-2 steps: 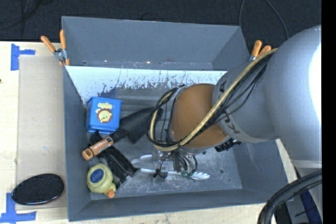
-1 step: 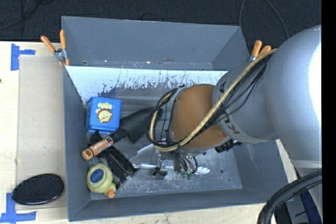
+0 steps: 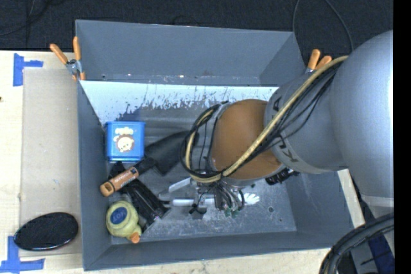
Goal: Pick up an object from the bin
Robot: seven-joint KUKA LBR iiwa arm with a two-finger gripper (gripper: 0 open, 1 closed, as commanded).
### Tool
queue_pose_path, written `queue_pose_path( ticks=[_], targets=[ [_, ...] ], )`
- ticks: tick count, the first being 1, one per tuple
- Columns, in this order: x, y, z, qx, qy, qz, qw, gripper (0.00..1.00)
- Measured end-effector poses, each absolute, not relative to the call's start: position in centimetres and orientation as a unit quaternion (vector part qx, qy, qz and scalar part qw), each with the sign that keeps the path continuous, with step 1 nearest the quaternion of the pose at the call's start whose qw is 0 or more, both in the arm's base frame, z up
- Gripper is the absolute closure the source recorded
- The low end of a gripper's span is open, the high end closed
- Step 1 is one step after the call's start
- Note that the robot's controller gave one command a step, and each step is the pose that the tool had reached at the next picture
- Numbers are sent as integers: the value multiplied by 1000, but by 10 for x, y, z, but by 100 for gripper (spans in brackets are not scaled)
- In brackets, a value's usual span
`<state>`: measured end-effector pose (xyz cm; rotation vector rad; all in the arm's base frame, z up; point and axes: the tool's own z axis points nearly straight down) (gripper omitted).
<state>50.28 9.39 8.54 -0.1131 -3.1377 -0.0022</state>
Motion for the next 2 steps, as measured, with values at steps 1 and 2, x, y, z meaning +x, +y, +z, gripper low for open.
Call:
queue_pose_path(
  ticks=[1,2],
  targets=[
    [504,94,102,-36,-999,-1,-1,100],
    [504,94,116,-37,-999,-1,0,100]
  ],
)
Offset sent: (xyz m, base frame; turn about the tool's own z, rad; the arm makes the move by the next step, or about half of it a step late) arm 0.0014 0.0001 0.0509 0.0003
